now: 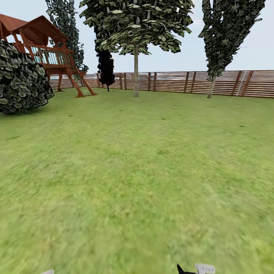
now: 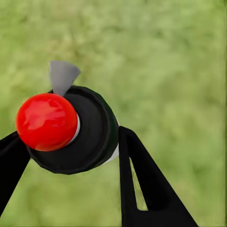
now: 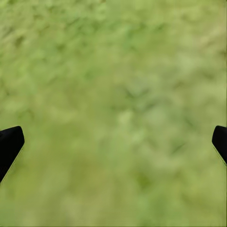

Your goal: In the garden, pick up the pesticide atomizer on the floor and spray pesticide onto both trees until each tree trunk is fully covered.

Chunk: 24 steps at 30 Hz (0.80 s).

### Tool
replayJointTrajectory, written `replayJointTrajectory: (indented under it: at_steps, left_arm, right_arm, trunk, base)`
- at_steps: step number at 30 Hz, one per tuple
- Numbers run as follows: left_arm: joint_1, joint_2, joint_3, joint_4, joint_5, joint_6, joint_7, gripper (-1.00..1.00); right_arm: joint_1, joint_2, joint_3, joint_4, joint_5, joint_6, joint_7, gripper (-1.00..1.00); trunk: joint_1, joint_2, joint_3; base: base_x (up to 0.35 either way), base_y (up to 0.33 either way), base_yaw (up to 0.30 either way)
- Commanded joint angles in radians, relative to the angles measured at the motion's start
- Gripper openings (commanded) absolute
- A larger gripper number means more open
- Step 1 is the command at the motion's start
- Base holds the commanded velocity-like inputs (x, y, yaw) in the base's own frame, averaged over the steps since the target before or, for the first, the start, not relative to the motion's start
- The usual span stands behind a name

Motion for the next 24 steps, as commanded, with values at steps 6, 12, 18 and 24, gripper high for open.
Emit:
replayJointTrajectory:
  at_steps: [6,12,18,24]
  left_arm:
    - [-0.001,-0.001,0.008,0.001,-0.001,-0.002,-0.005,-1.0]
    - [-0.001,0.0,0.009,0.001,-0.001,-0.002,-0.005,-1.0]
    - [-0.001,0.0,0.009,0.0,-0.001,-0.002,-0.005,-1.0]
    - [-0.001,0.0,0.009,0.0,-0.001,-0.002,-0.005,-1.0]
  right_arm:
    - [-0.001,0.0,-0.009,-0.001,0.004,-0.002,0.007,1.0]
    - [-0.001,0.0,-0.009,-0.001,0.003,-0.002,0.007,1.0]
    - [-0.001,0.0,-0.009,-0.001,0.003,-0.002,0.007,1.0]
    - [-0.001,0.0,-0.009,-0.001,0.003,-0.002,0.007,1.0]
  trunk:
    - [0.0,0.0,-0.001]
    - [0.0,0.0,-0.001]
    - [0.0,0.0,-0.001]
    - [0.0,0.0,-0.001]
  base:
    - [0.339,0.0,0.0]
    - [0.339,0.0,0.0]
    - [0.339,0.0,0.0]
    - [0.339,0.0,0.0]
